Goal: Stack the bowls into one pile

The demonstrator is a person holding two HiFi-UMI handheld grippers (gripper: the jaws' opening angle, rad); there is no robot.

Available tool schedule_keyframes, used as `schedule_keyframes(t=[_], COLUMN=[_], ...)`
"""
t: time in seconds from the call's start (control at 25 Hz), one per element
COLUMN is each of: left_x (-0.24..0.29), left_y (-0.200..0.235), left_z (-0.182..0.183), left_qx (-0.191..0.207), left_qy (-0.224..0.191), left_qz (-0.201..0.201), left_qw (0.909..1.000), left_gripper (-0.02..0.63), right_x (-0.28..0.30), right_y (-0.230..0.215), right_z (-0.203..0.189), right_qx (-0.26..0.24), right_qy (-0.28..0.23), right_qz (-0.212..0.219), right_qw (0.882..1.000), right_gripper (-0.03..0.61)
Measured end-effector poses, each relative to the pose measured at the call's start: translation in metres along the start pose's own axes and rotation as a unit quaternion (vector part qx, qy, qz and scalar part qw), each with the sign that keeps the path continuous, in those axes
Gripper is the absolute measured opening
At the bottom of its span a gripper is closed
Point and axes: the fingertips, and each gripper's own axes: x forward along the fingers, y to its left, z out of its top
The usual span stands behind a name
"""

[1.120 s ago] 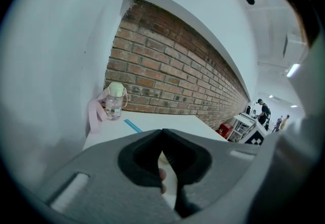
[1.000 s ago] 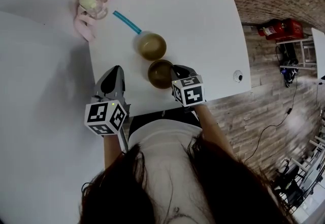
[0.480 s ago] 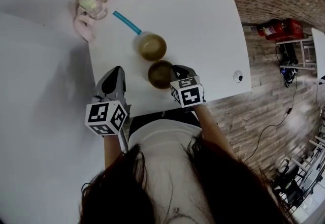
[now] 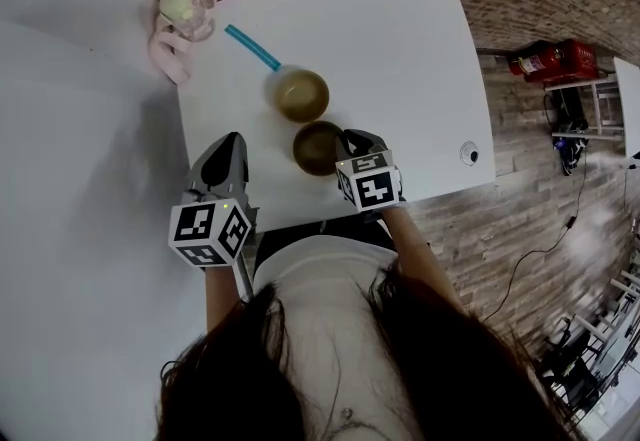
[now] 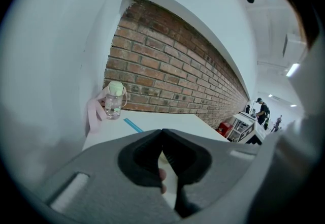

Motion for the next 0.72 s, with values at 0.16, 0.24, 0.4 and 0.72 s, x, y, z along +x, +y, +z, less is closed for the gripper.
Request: schedule_keyframes(t=[0.16, 0.24, 0.4, 0.72], left_x=[-0.001, -0.002, -0.003, -0.003], left_y=[0.0, -0.001, -0.005, -0.016], left_z=[0.001, 0.002, 0.003, 0.007], left_qx=[0.001, 0.002, 0.004, 0.01], left_qy=[-0.002, -0.004, -0.007, -0.015], left_qz=[0.002, 0.003, 0.002, -0.001], left_qw=[1.0, 1.0, 1.0, 0.9998], left_gripper=[0.003, 0.003, 0.003, 0.003], right_x=[-0.001, -0.002, -0.006, -0.016], right_y=[-0.002, -0.003, -0.007, -0.015], right_z=[0.0, 0.001, 0.002, 0.006], right_qx=[-0.001, -0.001, 0.0, 0.004], right_qy=[-0.002, -0.004, -0.009, -0.025], right_qz=[-0.001, -0.002, -0.003, -0.005], right_qw=[1.0, 1.0, 1.0, 1.0], right_gripper=[0.061, 0.061, 0.061, 0.061])
